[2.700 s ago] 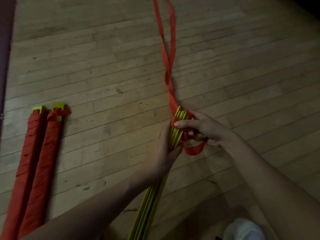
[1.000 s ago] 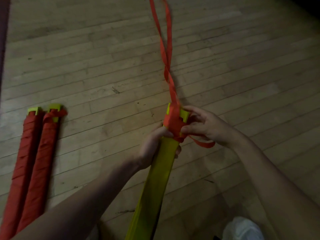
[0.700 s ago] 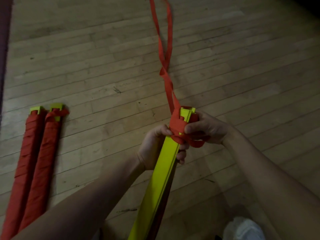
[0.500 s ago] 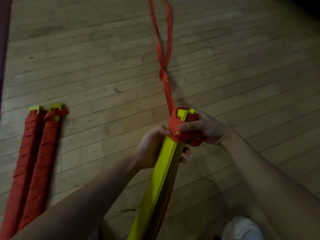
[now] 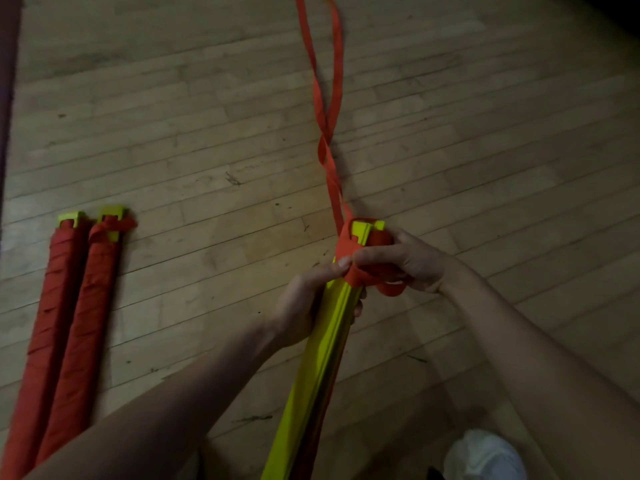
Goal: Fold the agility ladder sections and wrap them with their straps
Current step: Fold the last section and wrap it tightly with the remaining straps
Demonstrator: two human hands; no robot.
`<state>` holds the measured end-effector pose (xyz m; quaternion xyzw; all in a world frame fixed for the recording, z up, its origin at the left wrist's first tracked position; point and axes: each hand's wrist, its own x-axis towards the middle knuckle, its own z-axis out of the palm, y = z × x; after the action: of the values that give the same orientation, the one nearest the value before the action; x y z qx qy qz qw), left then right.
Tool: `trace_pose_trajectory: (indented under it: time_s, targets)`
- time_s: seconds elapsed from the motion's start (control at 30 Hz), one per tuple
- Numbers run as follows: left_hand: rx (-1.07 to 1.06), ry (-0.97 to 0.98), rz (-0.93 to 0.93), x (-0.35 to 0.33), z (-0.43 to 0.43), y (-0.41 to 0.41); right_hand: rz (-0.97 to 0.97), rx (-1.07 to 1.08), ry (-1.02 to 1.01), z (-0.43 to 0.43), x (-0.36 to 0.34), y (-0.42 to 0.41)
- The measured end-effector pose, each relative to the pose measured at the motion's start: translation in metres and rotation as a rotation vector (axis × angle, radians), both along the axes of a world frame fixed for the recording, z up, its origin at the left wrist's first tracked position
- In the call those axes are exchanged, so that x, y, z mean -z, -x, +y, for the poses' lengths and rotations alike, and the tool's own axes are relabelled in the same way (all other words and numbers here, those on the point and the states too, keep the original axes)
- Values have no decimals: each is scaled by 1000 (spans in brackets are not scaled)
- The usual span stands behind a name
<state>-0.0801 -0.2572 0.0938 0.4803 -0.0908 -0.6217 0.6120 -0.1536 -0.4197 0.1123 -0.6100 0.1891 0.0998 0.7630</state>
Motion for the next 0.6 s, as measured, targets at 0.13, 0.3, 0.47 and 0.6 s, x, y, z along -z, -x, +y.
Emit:
trace_pose_trajectory:
  time_s: [0.13,0.3,0.47,0.6]
  targets:
    - [76,-46,-24,-6,0,-7,41,26,70,-1,5,0]
    - [26,-105,-47,-3,-1,-5,42,-2,181,-3,2,0]
    - [-121,-134,-143,-2,-4,-1,32,-5,265,-4,0,1]
    - [-271,-191,-220,1,-7,-2,74,-99,232,-7,-1,11]
